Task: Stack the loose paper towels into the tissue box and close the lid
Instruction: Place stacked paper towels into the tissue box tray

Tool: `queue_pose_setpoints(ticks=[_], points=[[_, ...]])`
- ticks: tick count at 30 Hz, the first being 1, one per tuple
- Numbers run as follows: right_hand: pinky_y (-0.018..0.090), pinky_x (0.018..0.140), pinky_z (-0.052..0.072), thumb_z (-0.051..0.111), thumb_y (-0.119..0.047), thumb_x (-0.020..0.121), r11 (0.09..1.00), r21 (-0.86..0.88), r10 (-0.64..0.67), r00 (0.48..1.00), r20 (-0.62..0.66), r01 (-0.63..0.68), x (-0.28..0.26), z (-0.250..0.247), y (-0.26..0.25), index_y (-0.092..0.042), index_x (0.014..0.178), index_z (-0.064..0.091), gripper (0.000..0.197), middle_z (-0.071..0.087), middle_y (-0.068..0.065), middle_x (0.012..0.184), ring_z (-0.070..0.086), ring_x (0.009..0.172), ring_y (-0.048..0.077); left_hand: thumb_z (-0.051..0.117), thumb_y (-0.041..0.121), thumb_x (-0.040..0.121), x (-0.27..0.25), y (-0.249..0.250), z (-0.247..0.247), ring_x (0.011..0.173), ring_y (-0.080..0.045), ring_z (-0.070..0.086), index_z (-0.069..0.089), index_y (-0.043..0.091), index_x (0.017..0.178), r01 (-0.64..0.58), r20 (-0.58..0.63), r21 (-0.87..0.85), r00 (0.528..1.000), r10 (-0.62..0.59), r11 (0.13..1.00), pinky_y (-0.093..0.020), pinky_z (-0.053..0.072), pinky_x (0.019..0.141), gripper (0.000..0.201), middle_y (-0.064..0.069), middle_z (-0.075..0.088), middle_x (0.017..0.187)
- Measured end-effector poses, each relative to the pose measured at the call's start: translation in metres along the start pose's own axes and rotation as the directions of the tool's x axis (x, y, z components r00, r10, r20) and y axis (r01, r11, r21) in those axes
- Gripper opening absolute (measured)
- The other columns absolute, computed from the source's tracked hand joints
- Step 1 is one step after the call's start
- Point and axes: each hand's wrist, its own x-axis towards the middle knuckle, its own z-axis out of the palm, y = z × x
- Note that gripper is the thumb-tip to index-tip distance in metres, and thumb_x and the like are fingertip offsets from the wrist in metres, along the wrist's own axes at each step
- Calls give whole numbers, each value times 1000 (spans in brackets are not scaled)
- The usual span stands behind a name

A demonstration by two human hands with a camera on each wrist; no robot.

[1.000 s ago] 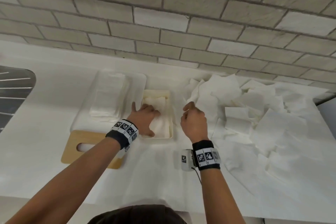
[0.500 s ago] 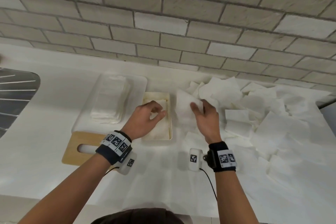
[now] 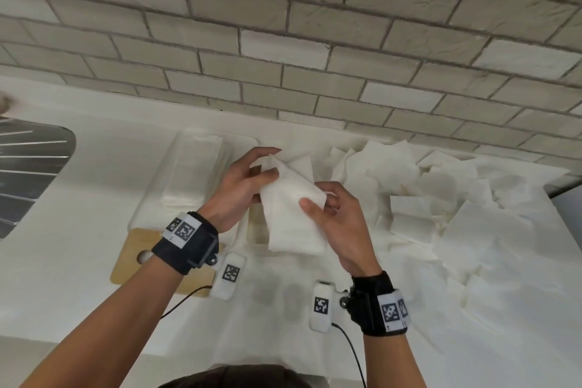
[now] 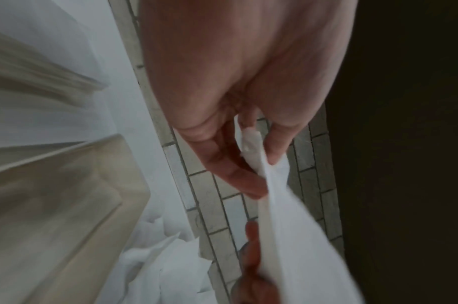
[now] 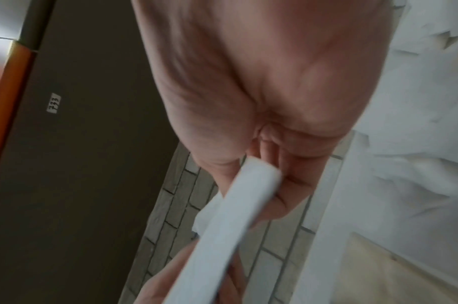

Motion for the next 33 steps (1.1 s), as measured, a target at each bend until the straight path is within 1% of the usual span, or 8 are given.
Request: queue_pose_setpoints(ticks=[5,9,12,17,24,27,30,33], points=[[50,89,60,87,-33,91,981,-169,112,990,83,-97,1,4,31,-27,110,71,25,81,9,98,75,94,35,77,8,96,7,-1,-19,112,-28,69,68,32,130,-99,-42,182,993,108,978,-44,61,93,42,-7,74,121],[34,72,54,87,-34,88,950,-254,168,983,-67,-180,8,15,53,-37,115,57,40,75,12,85,63,73,15,86,21,90,45,-6,-34,98,-18,73,71,38,119,-112,-127,425,975,181,898,-33,57,89,37,-4,77,102],[17,60,48,81,-29,92,914,-332,188,970,-155,-231,14,31,66,-26,116,54,36,76,8,89,65,68,13,82,20,93,84,-24,-40,89,-10,75,69,33,105,-63,-84,691,982,166,720,-30,57,89,22,8,79,88],[14,58,52,73,-27,99,856,-435,196,954,-226,-279,27,48,82,-14,112,64,20,76,11,92,75,70,20,68,11,97,122,-64,-46,105,-26,62,59,40,105,10,-28,870,999,30,494,-46,54,98,31,3,72,91],[40,80,63,75,-26,97,842,-474,146,954,-261,-258,10,34,79,-25,87,68,13,74,-6,59,75,62,12,55,6,99,130,-84,-42,109,-28,60,62,25,103,-101,97,976,995,30,195,-41,35,97,20,-1,68,106],[20,74,57,78,-26,97,862,-478,41,963,-268,-169,5,22,68,-26,85,67,16,75,-10,70,72,68,2,64,14,99,127,-84,-42,118,-26,56,66,22,110,-176,172,978,984,50,109,-44,34,100,15,-1,66,118],[5,70,46,78,-21,97,897,-434,-29,965,-260,-90,-1,11,48,-21,86,66,16,73,-12,82,69,82,-4,67,18,100,118,-77,-45,115,-27,55,69,22,109,-227,201,958,967,154,177,-43,39,98,10,0,64,120],[12,75,50,77,-17,97,958,-278,-9,963,-268,-69,-1,1,35,-18,85,64,17,71,-13,82,70,83,2,55,40,108,100,-54,-42,96,-27,67,67,21,99,-190,127,872,978,167,451,-43,52,89,25,2,72,92]])
